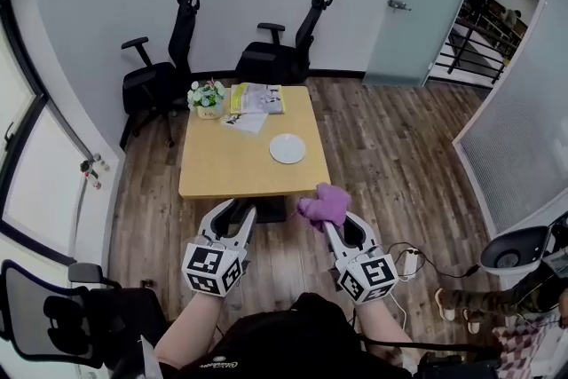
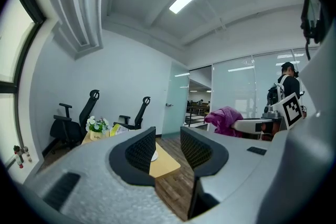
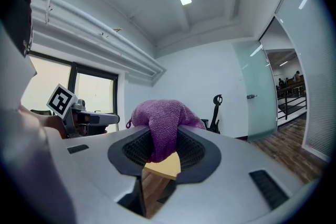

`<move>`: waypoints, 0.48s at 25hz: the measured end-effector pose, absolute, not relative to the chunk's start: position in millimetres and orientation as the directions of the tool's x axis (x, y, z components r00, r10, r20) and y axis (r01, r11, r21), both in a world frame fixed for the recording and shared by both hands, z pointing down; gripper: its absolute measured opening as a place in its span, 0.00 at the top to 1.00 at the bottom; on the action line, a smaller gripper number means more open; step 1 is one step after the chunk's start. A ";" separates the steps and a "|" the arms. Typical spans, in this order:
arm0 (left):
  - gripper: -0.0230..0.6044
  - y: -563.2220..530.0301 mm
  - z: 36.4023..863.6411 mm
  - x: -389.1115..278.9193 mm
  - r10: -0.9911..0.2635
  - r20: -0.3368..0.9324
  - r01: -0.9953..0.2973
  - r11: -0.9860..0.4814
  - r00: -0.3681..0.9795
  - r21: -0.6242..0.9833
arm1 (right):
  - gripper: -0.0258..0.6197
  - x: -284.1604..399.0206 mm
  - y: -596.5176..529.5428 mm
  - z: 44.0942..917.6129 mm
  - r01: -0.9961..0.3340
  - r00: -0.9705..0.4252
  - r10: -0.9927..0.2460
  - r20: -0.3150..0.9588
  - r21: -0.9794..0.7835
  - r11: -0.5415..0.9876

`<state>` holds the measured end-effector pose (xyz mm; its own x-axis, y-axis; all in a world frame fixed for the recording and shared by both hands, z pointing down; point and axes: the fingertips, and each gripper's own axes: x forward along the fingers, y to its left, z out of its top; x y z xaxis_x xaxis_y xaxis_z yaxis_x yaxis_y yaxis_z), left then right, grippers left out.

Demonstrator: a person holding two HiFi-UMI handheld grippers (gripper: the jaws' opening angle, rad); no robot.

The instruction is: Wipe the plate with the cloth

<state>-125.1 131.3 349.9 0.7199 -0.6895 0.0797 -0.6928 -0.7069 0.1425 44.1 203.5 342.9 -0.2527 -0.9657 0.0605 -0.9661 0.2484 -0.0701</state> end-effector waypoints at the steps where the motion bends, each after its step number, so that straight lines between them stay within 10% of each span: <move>1: 0.73 126.1 350.2 -121.8 -0.684 0.078 -0.687 -0.712 0.725 0.144 | 0.79 46.4 198.2 343.5 -0.967 -0.248 -0.967 0.061 -0.070 0.244; 12: 0.73 37.4 353.0 -89.8 -0.701 0.088 -0.706 -0.695 0.708 0.137 | 0.79 77.0 97.9 344.0 -0.954 -0.294 -0.955 0.046 -0.081 0.289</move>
